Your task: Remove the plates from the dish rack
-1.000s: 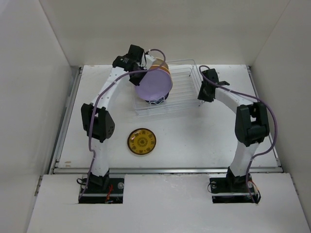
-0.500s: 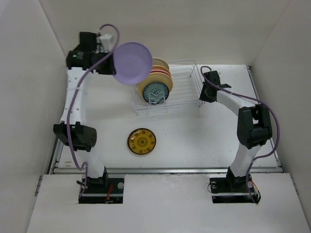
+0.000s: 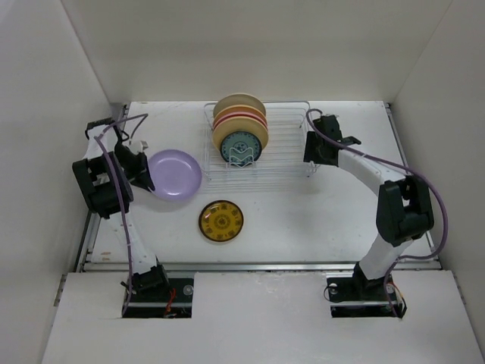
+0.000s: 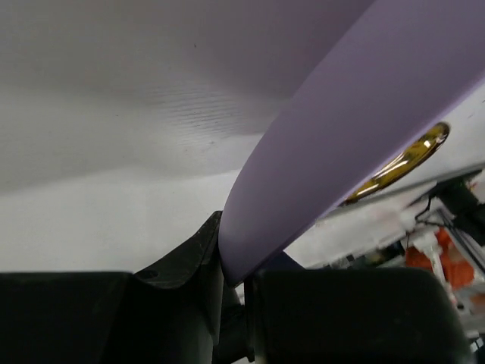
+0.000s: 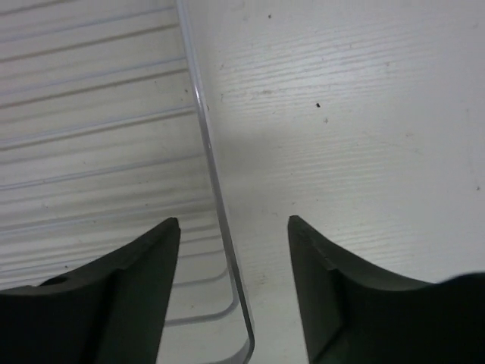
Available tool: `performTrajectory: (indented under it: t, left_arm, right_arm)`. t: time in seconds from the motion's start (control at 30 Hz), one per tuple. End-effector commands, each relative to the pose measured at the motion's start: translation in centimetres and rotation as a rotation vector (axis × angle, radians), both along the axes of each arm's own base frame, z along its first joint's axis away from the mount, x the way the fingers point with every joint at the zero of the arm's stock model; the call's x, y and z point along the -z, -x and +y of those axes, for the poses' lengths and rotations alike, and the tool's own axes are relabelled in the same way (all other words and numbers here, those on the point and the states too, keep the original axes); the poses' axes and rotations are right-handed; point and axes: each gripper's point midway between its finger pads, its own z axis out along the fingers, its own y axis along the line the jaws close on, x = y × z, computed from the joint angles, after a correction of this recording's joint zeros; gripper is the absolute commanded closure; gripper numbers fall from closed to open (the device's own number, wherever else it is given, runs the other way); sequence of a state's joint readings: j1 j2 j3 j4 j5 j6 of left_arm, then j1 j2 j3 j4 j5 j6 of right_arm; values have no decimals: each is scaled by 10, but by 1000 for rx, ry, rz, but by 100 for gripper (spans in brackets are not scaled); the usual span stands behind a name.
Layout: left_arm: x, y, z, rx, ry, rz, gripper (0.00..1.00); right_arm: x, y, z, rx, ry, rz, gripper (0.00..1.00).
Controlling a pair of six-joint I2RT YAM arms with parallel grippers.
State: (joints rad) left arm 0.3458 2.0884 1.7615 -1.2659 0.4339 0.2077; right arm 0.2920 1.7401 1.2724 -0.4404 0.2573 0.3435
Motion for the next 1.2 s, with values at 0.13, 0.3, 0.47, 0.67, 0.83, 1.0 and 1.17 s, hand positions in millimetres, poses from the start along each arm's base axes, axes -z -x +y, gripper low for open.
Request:
performTrajectory:
  t: [0.13, 0.3, 0.47, 0.67, 0.83, 1.0, 1.17]
  left_arm:
    - [15, 37, -3, 65, 120, 142, 100]
    - [39, 40, 3, 77, 81, 155, 99]
    - [38, 34, 9, 42, 39, 155, 75]
    - [12, 16, 21, 17, -36, 86, 65]
    - [-55, -34, 0, 130, -233, -178, 63]
    - [-84, -65, -92, 336, -116, -284, 39]
    - [-58, -86, -157, 436, -91, -266, 39]
  right_arm:
    - [-140, -7, 27, -157, 56, -407, 29]
    - [-164, 23, 141, -715, -107, -462, 34]
    - [-136, -1, 198, -846, -148, -380, 52]
    - [-126, -21, 230, -881, -131, -388, 53]
    - [-113, -35, 233, -844, -91, -377, 54]
    - [-110, -59, 222, -713, 3, -413, 48]
    - [-86, -77, 222, -639, 86, -388, 43]
